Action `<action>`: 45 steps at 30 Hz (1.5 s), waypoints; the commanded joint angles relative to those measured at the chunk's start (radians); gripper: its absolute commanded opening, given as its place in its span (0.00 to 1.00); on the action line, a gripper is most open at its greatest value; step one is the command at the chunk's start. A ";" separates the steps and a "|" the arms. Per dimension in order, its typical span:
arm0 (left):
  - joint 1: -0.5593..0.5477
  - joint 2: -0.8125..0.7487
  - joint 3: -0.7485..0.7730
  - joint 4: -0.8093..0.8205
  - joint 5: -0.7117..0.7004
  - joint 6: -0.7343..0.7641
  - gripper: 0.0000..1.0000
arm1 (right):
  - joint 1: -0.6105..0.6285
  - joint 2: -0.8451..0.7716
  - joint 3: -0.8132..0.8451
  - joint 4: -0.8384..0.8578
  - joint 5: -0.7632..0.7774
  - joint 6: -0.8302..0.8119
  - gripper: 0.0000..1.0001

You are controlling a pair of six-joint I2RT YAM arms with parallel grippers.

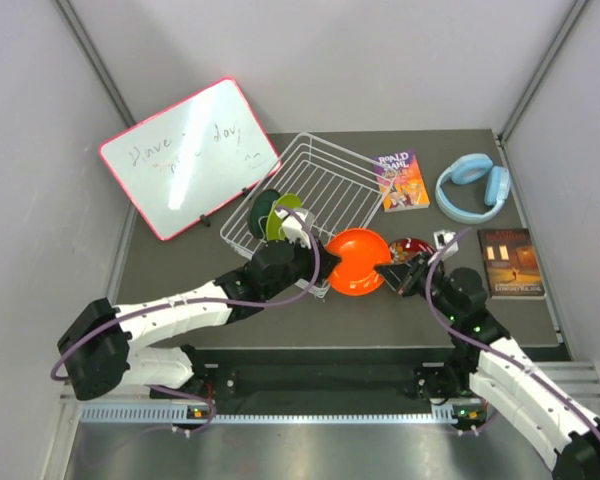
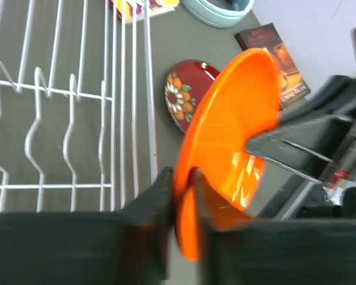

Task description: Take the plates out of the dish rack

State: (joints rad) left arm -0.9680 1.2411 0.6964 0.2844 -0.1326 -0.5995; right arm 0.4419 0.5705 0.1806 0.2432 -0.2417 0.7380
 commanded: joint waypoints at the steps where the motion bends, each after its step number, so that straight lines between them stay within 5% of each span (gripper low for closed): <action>1: -0.032 -0.011 0.023 0.052 -0.015 0.055 0.55 | 0.021 -0.125 0.025 -0.103 0.131 -0.025 0.00; 3: -0.032 -0.029 0.034 0.016 -0.050 0.101 0.75 | 0.020 -0.231 0.048 -0.226 0.299 -0.011 0.00; 7: -0.031 -0.081 0.072 -0.092 -0.230 0.208 0.99 | 0.020 -0.406 0.103 -0.549 0.540 0.020 0.00; 12: -0.028 -0.111 0.092 -0.102 -0.459 0.358 0.99 | 0.020 -0.365 0.207 -0.723 0.781 0.076 0.00; 17: 0.017 -0.091 0.106 -0.080 -0.512 0.414 0.99 | 0.020 -0.120 0.273 -0.707 0.870 0.100 0.00; 22: 0.106 -0.078 0.072 -0.067 -0.447 0.386 0.99 | -0.020 0.003 0.266 -0.639 0.846 0.101 0.00; 31: 0.236 -0.097 0.002 -0.036 -0.299 0.310 0.99 | -0.342 0.140 0.140 -0.377 0.428 -0.037 0.00; 41: 0.290 -0.080 -0.009 -0.021 -0.248 0.294 0.99 | -0.367 0.270 0.076 -0.206 0.256 -0.023 0.00; 43: 0.299 -0.075 -0.006 -0.019 -0.239 0.293 0.99 | -0.367 0.276 0.082 -0.212 0.245 -0.023 0.19; 45: 0.308 -0.068 -0.005 -0.017 -0.225 0.290 0.99 | -0.367 0.269 0.080 -0.226 0.246 -0.015 0.26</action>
State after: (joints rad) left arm -0.6769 1.1637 0.6971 0.2070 -0.3973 -0.2939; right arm 0.0803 0.8394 0.2676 -0.0292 0.0566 0.7261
